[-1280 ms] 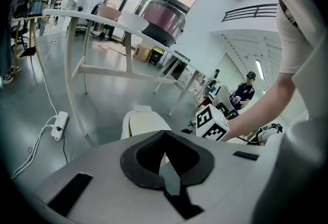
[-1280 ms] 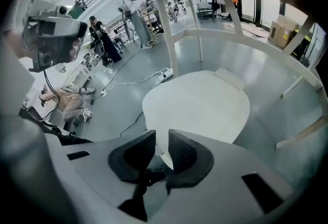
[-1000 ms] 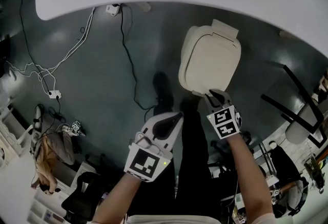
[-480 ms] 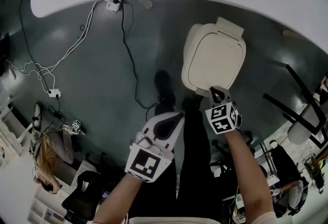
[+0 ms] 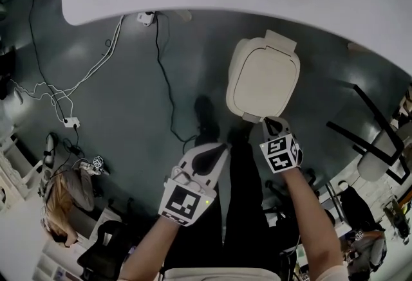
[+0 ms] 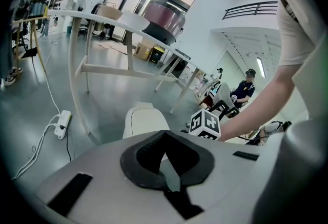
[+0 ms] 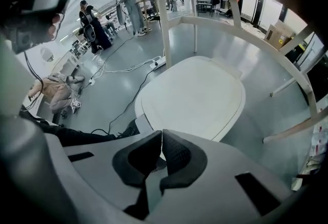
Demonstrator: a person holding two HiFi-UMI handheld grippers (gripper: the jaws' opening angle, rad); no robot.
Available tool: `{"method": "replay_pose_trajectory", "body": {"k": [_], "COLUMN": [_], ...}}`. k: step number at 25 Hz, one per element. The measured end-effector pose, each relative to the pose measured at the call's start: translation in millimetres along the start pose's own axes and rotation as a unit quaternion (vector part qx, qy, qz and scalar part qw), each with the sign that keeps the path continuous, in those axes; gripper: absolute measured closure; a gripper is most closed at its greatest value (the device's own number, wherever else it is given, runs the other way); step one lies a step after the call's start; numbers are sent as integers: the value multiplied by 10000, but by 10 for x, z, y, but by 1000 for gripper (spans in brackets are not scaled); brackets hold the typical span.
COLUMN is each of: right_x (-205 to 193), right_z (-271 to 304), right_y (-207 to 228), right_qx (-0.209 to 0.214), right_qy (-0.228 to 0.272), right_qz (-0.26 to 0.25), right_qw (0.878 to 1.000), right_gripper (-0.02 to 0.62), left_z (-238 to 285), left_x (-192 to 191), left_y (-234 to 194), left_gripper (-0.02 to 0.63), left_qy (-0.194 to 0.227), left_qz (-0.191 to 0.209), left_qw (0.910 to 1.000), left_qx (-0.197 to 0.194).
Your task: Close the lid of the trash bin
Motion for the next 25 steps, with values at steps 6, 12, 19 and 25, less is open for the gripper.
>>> {"method": "replay_pose_trajectory", "body": {"k": [6,12,19,25], "right_x": [139,363,542,649], "right_z": [-671,-1508,-2573,-3480], "right_y": [50,65,45,-25], "right_qx": [-58,-108,-38,15], "right_qy": [447,971,1548,1940], "right_qz": [223,213,589,516], "right_qw": [9987,9950,9862,9796], "right_gripper": [580,580,580,580], "left_z": [-233,-592,-1011,-1443], "left_x": [266,515,744,1108], "left_y": [291,768,1293,1712], "left_gripper": [592,592,592,591], "left_qy": [229,496,627,756], "left_qz": [33,-257,-383,-229], "left_qw": [9997,9984,9971,9965], "left_qx": [83,131,218,277]}}
Point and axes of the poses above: the fingertips, and each gripper's own axes: z forward along the fingers, y to its right, x out of its top, the point moved 10 cm from there along -z, backward along the fingers, and after that the axes turned 5 degrees about -x, right-handed, at the moved point
